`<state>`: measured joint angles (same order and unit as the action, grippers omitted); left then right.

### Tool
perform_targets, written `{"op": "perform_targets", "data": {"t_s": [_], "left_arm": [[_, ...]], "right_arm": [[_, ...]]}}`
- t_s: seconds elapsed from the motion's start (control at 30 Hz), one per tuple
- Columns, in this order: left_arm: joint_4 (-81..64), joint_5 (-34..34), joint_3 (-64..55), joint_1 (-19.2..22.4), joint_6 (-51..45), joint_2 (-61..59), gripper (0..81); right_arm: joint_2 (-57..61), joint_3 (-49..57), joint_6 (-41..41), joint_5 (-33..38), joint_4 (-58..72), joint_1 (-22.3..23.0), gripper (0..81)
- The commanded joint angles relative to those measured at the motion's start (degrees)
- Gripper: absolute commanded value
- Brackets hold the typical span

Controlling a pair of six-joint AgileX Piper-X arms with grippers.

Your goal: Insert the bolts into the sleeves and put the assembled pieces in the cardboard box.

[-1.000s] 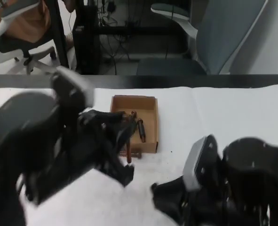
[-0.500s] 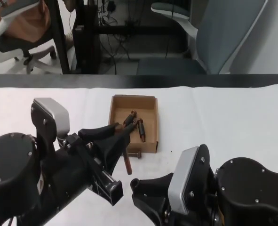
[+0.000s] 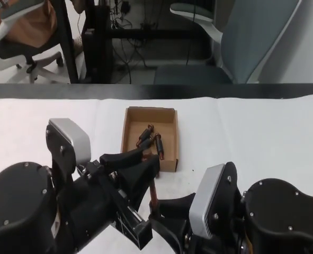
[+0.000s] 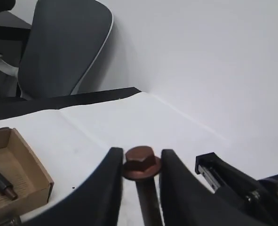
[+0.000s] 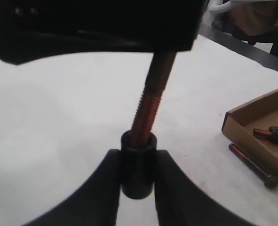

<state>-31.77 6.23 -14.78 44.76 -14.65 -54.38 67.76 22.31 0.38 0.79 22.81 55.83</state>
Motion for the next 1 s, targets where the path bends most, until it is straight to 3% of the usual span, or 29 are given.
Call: {"op": "perform_targets", "data": {"t_s": [0.0, 0.27, 0.6, 0.7, 0.73, 0.8, 0.97], "left_arm": [[0.06, 1.45, 0.05, 0.68, -0.35, 0.12, 1.8], [5.48, 0.80, 0.04, 0.49, 5.58, 0.12, 1.8], [5.46, 9.98, 0.04, 0.49, 9.77, 0.12, 0.4], [5.63, 11.71, 0.04, 0.49, 10.10, 0.12, 19.9], [5.62, 11.47, 0.04, 0.49, 10.36, 0.12, 32.9], [5.38, 11.37, 0.04, 0.49, 10.41, 0.12, 68.6], [4.48, 6.87, -0.12, 0.49, 10.41, 0.88, 70.0]], "right_arm": [[-0.24, 0.39, 0.91, -1.70, 4.07, 0.00, 0.4], [-3.73, 0.54, 7.66, -3.54, 2.74, 0.00, 0.4], [-4.62, 0.54, 8.23, -4.53, -1.44, 0.00, 0.4], [-4.62, 0.54, 8.23, -4.53, -1.44, 0.00, 0.4], [-4.62, 0.54, 8.23, -4.53, -1.55, 0.00, 0.4], [-4.62, 0.54, 8.23, -4.53, -1.55, -0.18, 0.4], [-4.62, 0.54, 8.23, -6.11, -3.93, -2.79, 0.4]]}}
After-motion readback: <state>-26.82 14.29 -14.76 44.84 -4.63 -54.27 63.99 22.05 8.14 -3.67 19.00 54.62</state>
